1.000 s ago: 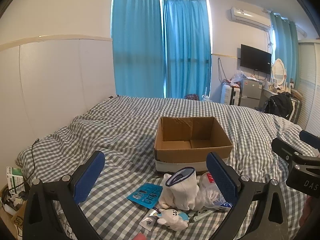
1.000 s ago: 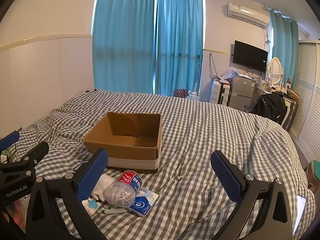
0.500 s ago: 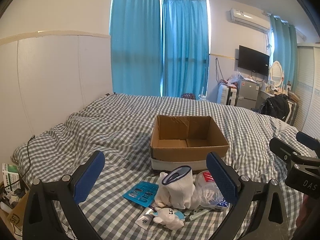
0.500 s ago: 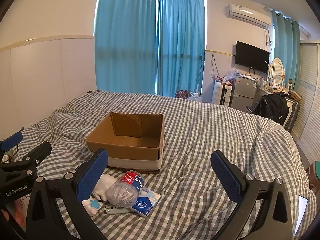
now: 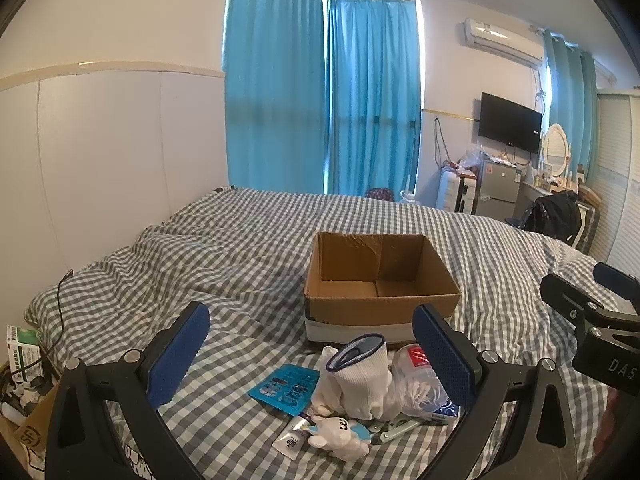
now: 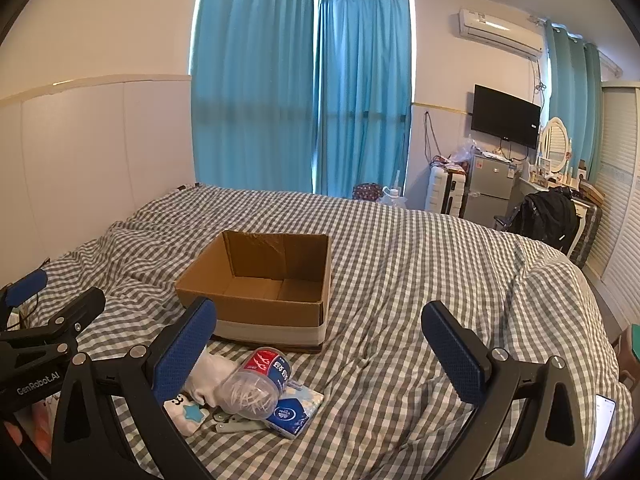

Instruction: Organize objects

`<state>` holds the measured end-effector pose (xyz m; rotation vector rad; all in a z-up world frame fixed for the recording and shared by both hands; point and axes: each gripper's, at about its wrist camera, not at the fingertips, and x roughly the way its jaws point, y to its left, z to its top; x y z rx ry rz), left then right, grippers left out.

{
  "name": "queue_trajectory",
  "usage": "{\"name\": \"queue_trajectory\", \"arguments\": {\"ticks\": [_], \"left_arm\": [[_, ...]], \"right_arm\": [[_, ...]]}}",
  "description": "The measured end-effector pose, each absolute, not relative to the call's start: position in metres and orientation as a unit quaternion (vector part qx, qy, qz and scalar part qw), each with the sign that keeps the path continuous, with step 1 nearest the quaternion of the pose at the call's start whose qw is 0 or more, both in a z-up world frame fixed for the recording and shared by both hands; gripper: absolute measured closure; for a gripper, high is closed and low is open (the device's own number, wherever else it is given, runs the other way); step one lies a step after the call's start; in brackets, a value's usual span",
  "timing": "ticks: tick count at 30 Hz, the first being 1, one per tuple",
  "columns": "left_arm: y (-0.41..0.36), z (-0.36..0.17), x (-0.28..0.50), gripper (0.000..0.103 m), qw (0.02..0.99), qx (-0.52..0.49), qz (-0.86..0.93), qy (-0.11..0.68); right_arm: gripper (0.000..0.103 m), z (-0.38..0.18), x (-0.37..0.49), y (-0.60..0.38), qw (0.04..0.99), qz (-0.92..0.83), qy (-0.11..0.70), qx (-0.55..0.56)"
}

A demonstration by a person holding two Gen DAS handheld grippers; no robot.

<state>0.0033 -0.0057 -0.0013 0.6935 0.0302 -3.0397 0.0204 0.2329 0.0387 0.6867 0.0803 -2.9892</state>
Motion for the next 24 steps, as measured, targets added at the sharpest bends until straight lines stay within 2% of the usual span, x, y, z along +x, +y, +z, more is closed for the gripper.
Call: {"name": "queue_trajectory", "arguments": {"ticks": [24], "left_arm": [[-0.0076,0.0003,0.0083,0.0,0.025,0.211,-0.977,0.002]], "right_arm": [[0.0,0.0353,0.0232,0.2282,0.052,-0.974,0.03,0.22]]}}
